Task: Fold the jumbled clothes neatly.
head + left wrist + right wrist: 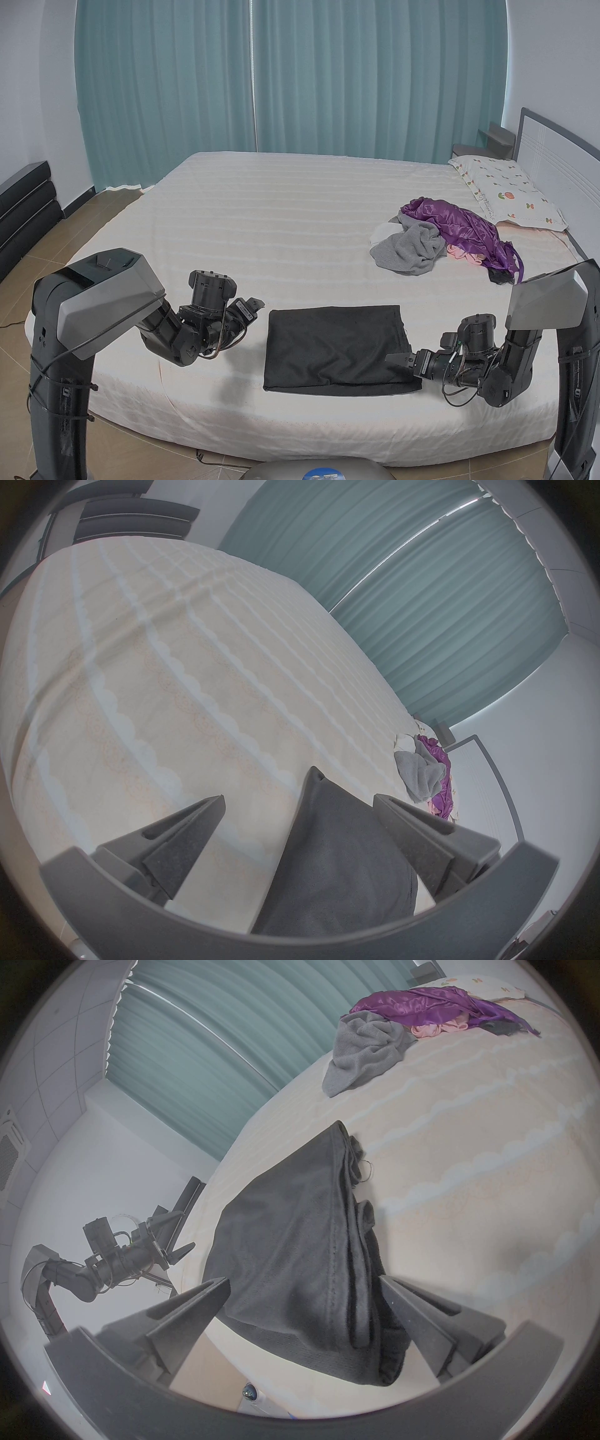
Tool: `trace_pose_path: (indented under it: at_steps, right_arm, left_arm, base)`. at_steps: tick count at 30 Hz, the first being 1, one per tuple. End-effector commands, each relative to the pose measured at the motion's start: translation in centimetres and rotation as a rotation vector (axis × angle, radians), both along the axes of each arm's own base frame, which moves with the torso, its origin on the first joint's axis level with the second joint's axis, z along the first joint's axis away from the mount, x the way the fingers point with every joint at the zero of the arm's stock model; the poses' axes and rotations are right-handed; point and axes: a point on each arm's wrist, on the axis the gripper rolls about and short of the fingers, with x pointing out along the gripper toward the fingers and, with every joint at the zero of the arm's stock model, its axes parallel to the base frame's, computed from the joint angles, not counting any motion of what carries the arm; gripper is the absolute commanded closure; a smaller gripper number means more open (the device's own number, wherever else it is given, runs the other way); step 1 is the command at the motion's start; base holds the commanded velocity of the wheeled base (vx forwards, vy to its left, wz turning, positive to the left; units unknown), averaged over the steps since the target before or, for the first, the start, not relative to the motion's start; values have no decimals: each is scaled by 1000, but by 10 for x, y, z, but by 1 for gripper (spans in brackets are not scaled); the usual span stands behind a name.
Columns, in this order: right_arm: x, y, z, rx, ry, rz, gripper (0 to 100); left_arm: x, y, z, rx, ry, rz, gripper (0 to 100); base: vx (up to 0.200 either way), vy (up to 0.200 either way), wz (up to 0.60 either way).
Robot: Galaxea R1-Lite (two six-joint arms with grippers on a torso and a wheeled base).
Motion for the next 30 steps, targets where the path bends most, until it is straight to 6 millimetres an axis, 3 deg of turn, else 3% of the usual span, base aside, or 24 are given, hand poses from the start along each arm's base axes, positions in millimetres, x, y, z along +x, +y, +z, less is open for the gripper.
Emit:
trace_pose_path:
  at_steps: [1,2,3,7,30]
  right_arm:
    - [-3,-1,-6,-7,22,-3,0]
    - [-3,-2,-5,-7,22,-4,0]
    - [-4,-4,-3,-11,17,-11,100]
    - [-8,-13,7,-16,4,-31,100]
    - [-19,-22,8,-70,5,-7,100]
  left_arm:
    - [0,0,-1,1,2,2,0]
    - [0,0,-1,1,2,2,0]
    - [0,0,-1,1,2,2,0]
    - [0,0,-1,2,7,2,0]
    - [1,1,-2,3,9,5,0]
  base:
    - [0,0,0]
    - [0,0,0]
    - [0,0,0]
    - [0,0,0]
    - [0,0,0]
